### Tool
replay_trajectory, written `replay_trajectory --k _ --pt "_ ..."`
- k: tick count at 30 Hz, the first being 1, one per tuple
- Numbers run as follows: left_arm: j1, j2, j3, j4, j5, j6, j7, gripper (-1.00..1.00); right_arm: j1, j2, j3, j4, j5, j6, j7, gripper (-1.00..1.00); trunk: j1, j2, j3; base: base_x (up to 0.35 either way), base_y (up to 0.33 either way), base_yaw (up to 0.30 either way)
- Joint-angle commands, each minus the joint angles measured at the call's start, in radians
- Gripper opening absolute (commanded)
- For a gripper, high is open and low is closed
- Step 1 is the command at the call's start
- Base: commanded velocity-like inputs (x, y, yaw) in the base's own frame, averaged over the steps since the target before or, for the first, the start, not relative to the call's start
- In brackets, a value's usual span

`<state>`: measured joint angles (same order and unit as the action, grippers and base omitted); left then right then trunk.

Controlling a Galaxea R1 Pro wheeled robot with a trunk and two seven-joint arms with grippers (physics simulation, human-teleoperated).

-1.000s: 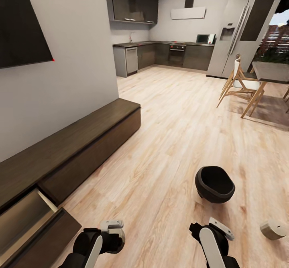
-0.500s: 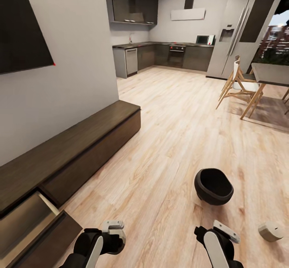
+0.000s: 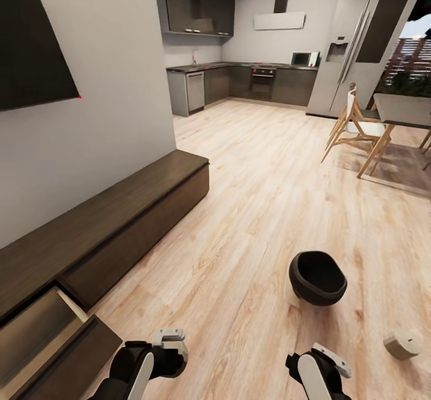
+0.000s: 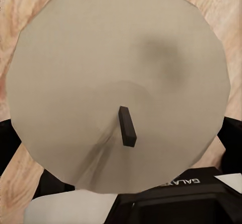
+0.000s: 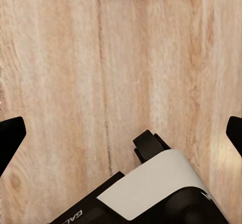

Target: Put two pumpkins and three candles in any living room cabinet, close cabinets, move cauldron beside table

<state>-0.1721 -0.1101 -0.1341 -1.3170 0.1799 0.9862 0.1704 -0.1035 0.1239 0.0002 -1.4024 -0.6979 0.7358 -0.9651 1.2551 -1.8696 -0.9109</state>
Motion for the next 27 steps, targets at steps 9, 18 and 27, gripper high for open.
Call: replay_trajectory --k 9,18,27 --pt "0.000 0.001 -0.004 -0.005 0.010 0.002 0.010 -1.00 -0.001 -0.002 -0.010 0.019 -0.009 -0.006 0.030 1.00 0.000 0.000 -0.001 0.000 -0.166 -0.249" --pt "0.000 0.000 -0.004 -0.005 0.010 0.002 0.009 -1.00 -0.001 -0.009 -0.011 0.034 -0.007 -0.006 0.076 1.00 0.000 0.000 -0.001 0.000 -0.150 -0.289" --pt "0.000 0.001 -0.051 -0.005 0.010 0.003 0.010 -1.00 -0.001 -0.014 -0.012 0.047 -0.008 -0.006 0.083 1.00 0.000 0.000 -0.001 0.000 -0.009 -0.290"
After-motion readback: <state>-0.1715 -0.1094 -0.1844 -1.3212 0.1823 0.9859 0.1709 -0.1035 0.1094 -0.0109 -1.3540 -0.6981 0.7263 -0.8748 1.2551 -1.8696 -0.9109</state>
